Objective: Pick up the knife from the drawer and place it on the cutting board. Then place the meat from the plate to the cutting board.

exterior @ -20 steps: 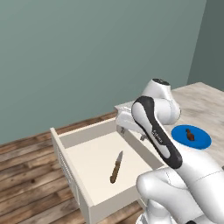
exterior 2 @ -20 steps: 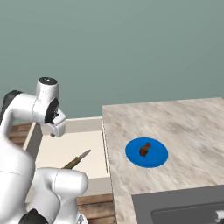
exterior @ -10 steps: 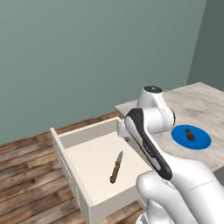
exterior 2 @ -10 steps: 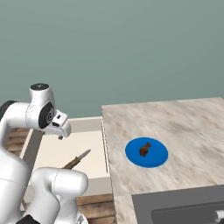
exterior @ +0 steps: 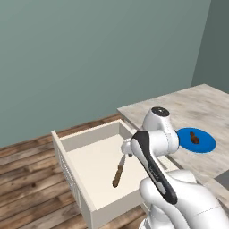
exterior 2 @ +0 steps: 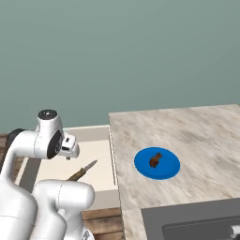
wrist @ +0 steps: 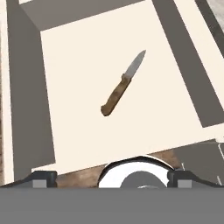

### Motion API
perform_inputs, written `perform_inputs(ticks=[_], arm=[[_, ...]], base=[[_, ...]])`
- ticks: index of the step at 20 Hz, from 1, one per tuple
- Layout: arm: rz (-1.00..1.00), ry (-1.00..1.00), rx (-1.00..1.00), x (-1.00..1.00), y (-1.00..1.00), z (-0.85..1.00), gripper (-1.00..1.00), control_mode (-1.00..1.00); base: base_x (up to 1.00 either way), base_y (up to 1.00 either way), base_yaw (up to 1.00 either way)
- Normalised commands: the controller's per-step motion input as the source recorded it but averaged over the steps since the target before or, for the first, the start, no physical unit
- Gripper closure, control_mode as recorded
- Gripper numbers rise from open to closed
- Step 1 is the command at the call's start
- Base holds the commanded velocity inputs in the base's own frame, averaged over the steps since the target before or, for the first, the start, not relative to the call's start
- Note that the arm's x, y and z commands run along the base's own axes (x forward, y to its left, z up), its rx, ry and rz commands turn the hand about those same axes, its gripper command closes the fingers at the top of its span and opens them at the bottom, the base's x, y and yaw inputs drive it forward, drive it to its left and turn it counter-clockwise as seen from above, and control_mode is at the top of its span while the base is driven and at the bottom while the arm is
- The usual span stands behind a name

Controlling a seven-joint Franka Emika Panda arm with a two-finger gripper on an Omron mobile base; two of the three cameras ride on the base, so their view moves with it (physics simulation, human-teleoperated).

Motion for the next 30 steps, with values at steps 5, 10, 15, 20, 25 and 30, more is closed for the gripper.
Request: perform_inputs(ticks=[5,10,15,20,25,30], arm=[[0.00,0.05,0.00,0.32,0.00,-0.58,-1.00,-1.00],[-0.13,0.18,0.00,0.34,0.00,-0.41,-1.00,-1.00],[-0.24,0.22,0.00,0.42,0.00,-0.37,-1.00,-1.00],[-0.24,0.15,0.00,0.29,-0.01,-0.41,-1.00,-1.00],[-0.07,0.01,0.00,0.34,0.00,-0.41,-1.00,-1.00],[-0.01,0.03,0.00,0.49,0.00,-0.51,-1.00,-1.00]], base=[[0.00,0.00,0.00],[0.00,0.00,0.00],[0.00,0.00,0.00],[0.00,0.00,0.00],[0.00,0.00,0.00],[0.00,0.00,0.00]])
